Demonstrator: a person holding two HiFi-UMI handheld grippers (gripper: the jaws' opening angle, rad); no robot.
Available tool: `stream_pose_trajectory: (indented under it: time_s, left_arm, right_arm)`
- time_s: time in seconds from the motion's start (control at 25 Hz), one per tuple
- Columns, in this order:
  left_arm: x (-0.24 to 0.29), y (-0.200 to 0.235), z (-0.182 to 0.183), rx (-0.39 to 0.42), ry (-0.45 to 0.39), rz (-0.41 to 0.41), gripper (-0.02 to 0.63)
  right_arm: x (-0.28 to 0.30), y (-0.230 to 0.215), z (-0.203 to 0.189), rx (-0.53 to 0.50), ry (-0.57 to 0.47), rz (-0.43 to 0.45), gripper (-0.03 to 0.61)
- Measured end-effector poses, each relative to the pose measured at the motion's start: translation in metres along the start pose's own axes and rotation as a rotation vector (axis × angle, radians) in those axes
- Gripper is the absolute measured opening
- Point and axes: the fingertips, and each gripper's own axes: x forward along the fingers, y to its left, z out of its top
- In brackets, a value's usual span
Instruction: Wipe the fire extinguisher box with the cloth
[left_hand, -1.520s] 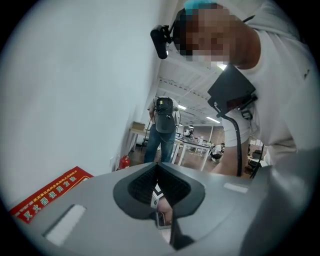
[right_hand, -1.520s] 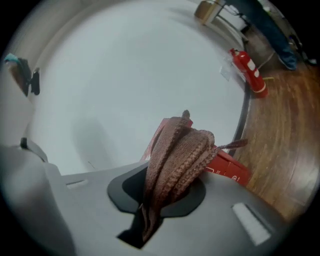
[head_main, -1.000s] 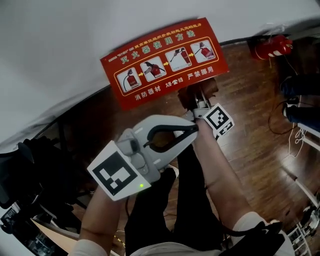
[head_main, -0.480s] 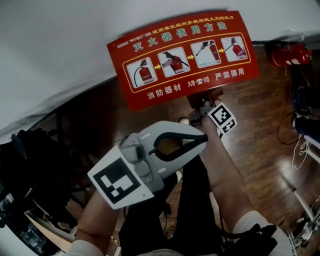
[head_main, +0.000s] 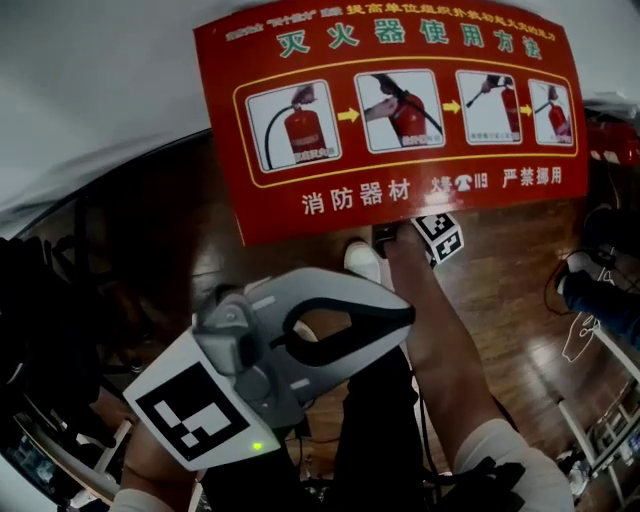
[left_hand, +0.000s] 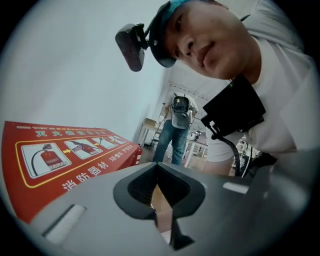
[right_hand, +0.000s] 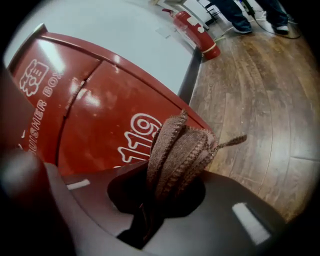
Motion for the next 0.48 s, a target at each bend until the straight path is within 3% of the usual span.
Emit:
stream_pose_trajectory:
  time_s: [0.24,0.48]
  left_arm:
    - [-0.005,-0.001,-0.01,0.02,-0.01,-0.015,0.0]
    - [-0.015,-0.004,-0.008,0.013,-0.01,0.007,0.0]
  right_arm:
    - [0.021,-0.035,-0.02,0.015,0.031,-0.061,0.046]
    - [-0.005,-0.007,-0.022,-0.019,0.043,-0.05,0.046]
